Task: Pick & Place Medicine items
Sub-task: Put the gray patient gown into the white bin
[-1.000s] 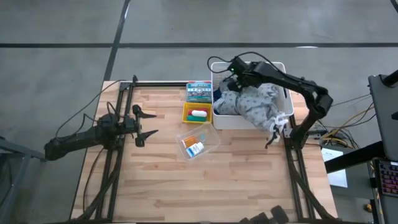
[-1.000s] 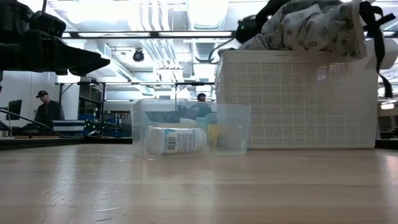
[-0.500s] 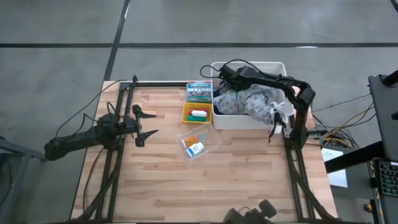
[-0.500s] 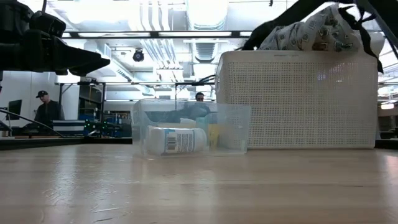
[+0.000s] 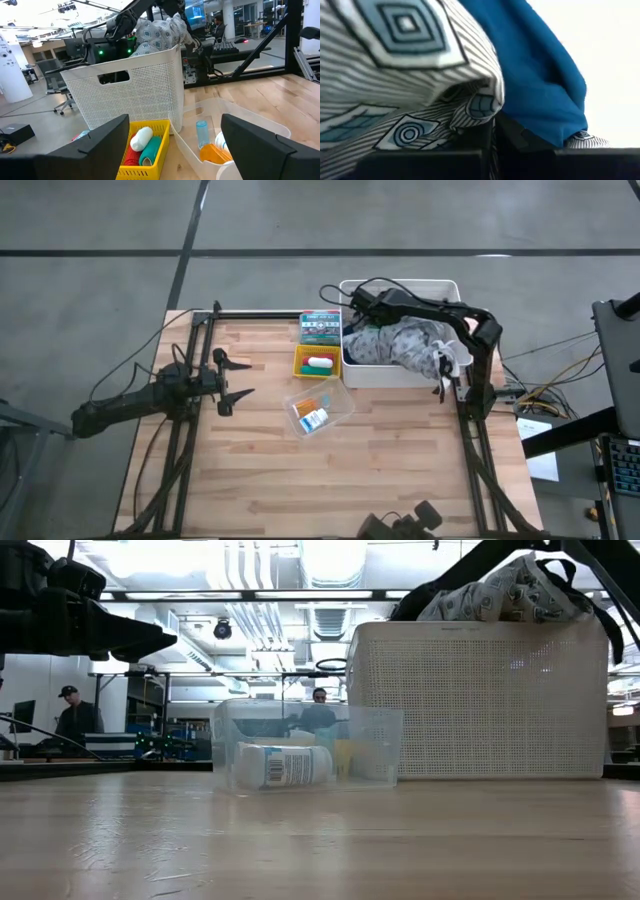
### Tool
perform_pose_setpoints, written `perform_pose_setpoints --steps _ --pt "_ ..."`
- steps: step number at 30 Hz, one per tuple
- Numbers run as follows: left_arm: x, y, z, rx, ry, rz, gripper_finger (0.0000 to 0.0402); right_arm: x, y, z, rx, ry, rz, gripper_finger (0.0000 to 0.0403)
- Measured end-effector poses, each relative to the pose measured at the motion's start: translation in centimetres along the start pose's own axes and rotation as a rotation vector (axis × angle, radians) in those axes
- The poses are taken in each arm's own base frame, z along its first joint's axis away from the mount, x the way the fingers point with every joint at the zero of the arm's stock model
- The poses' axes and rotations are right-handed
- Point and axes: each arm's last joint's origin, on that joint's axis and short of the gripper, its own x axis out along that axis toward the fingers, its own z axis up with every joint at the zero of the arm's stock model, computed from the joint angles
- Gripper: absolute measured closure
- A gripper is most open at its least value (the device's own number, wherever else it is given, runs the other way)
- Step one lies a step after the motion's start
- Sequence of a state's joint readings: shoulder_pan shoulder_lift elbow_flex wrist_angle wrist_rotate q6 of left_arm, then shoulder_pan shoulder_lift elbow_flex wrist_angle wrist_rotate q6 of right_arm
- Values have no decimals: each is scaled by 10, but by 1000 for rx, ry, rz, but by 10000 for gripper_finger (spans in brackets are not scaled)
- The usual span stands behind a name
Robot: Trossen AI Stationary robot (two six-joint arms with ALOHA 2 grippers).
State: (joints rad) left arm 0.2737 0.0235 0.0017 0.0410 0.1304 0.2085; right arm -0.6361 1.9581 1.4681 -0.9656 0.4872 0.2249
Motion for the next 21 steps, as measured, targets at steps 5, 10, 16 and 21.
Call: perform_pose_setpoints --steps 5,10,16,21 --pt "0 0 0 0 0 0 81 -7 -4 -1 7 -15 2 394" --pt "0 0 0 0 0 0 81 -15 -9 -2 19 -39 -1 394" --pt "0 0 0 0 0 0 81 -19 -11 -2 -94 -50 -3 394" --pt "0 0 0 0 0 0 81 -20 -11 -2 -87 -51 0 394"
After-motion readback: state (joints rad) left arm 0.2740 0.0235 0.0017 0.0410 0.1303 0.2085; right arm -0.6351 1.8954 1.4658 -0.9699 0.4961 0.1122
